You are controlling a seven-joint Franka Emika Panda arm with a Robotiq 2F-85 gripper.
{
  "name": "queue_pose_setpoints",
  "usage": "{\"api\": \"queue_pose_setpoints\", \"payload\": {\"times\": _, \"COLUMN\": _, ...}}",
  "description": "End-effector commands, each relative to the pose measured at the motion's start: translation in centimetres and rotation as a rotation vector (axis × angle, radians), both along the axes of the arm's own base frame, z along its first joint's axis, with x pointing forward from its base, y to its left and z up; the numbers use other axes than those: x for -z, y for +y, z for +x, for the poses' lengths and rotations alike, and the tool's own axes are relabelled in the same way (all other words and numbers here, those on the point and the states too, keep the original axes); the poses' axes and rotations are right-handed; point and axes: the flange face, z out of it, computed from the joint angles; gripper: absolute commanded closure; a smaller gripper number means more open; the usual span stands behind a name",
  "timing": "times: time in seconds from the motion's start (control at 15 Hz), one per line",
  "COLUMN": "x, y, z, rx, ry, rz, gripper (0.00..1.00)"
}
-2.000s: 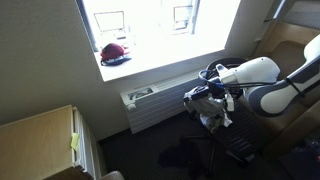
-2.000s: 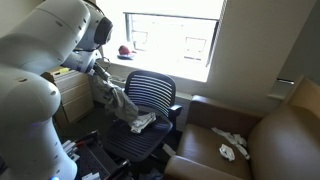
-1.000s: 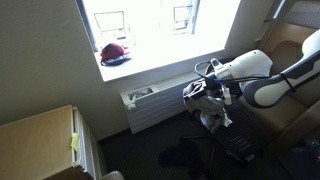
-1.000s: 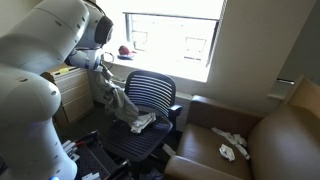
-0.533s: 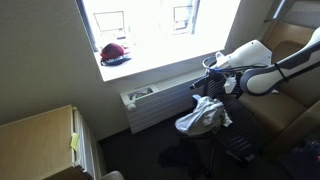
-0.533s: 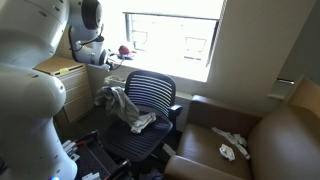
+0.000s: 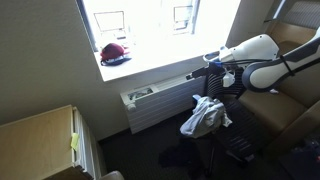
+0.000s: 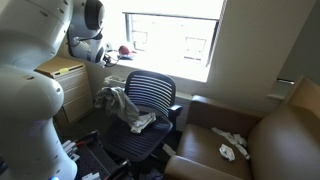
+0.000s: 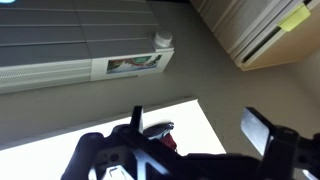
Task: Hang the brown clothing on the armrest of the black chair
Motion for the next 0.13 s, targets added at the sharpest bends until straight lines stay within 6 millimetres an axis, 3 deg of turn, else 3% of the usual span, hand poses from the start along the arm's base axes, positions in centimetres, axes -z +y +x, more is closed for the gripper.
{"api": "queue_pose_setpoints", "payload": {"times": 0.0, "x": 0.12, "y": 0.03, "z": -0.24, "rx": -0.002, "ry": 0.026, "rz": 0.023, "gripper": 0.0}}
{"api": "queue_pose_setpoints", "payload": {"times": 0.07, "x": 0.23, "y": -0.16, "z": -0.3, "rx": -0.001, "ry": 0.041, "rz": 0.037, "gripper": 0.0}}
